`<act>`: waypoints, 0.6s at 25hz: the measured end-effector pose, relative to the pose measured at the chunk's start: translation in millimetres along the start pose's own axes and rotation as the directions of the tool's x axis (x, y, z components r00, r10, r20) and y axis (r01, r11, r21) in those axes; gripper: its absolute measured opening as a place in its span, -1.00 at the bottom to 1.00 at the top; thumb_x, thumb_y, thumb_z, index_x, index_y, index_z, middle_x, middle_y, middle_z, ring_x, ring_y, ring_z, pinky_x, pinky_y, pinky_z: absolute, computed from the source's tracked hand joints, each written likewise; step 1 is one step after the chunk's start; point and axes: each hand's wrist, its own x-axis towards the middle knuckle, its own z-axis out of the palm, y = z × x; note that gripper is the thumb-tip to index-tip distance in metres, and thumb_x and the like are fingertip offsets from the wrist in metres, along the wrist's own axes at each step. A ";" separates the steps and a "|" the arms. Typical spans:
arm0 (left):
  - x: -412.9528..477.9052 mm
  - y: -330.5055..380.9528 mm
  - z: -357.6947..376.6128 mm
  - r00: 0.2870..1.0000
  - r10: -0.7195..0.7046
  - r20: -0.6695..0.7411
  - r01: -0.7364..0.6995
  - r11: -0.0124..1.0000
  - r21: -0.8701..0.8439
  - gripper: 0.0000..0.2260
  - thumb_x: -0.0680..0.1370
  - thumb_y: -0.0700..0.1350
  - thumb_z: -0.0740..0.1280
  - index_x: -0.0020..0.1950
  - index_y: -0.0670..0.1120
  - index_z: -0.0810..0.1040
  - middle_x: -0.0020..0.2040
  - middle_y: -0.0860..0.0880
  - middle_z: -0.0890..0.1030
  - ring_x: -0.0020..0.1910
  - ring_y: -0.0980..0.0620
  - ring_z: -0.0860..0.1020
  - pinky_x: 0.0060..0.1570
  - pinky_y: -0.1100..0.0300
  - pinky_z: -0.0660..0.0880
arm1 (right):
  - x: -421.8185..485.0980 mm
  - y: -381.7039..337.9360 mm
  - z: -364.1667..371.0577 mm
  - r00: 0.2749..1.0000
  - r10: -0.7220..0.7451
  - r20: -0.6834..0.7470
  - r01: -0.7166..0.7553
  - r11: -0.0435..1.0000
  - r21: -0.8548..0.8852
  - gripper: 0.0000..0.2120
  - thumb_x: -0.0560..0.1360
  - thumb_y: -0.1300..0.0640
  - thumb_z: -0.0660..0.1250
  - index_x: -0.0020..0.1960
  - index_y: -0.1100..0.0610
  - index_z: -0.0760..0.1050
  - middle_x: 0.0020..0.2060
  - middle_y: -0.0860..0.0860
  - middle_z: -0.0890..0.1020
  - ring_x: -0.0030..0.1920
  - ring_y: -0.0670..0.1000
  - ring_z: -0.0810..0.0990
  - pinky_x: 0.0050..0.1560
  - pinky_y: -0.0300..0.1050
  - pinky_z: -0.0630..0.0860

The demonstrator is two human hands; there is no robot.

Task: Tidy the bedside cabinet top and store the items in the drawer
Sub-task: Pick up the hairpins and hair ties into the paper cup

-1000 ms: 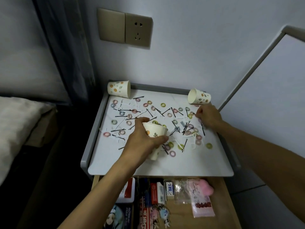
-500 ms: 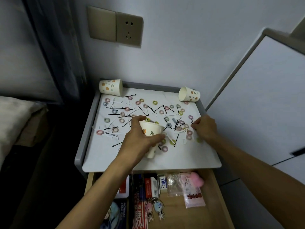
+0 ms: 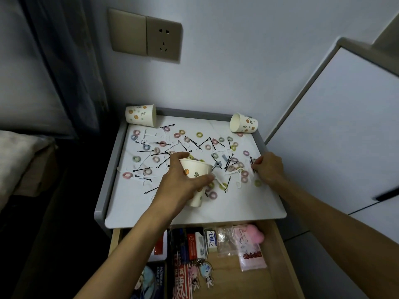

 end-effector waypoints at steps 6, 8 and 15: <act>1.1 -1.8 1.2 1.000 -0.006 0.006 0.006 1.000 0.004 -0.41 0.39 -0.01 0.54 0.27 0.14 0.28 -0.07 -0.02 0.57 -0.23 0.02 0.56 -0.29 0.19 0.44 | -0.3 -6.5 -3.6 0.998 -0.070 -0.009 0.065 0.960 -0.274 -0.83 0.52 0.18 0.35 0.02 0.28 0.61 -0.09 0.19 0.66 -0.10 0.17 0.64 -0.14 -0.07 0.55; 0.4 -1.3 1.2 1.000 0.000 0.009 0.000 1.000 0.001 -0.41 0.39 -0.01 0.53 0.28 0.13 0.28 -0.06 -0.02 0.57 -0.22 0.01 0.57 -0.28 0.18 0.45 | -6.2 -14.3 -5.4 0.989 -0.151 -0.001 0.136 0.892 -0.432 -0.86 0.54 0.24 0.27 0.02 0.26 0.57 -0.06 0.18 0.65 -0.09 0.15 0.62 -0.18 -0.10 0.47; -2.5 0.0 -0.1 1.000 0.020 -0.007 -0.020 1.000 0.016 -0.40 0.39 -0.03 0.54 0.30 0.11 0.28 -0.07 -0.02 0.57 -0.18 -0.02 0.59 -0.26 0.15 0.49 | -16.1 -23.8 -12.6 0.946 -0.261 0.192 0.323 0.715 -0.620 -0.78 0.46 0.30 0.37 0.10 0.23 0.52 0.07 0.16 0.62 0.06 0.14 0.61 -0.06 -0.10 0.49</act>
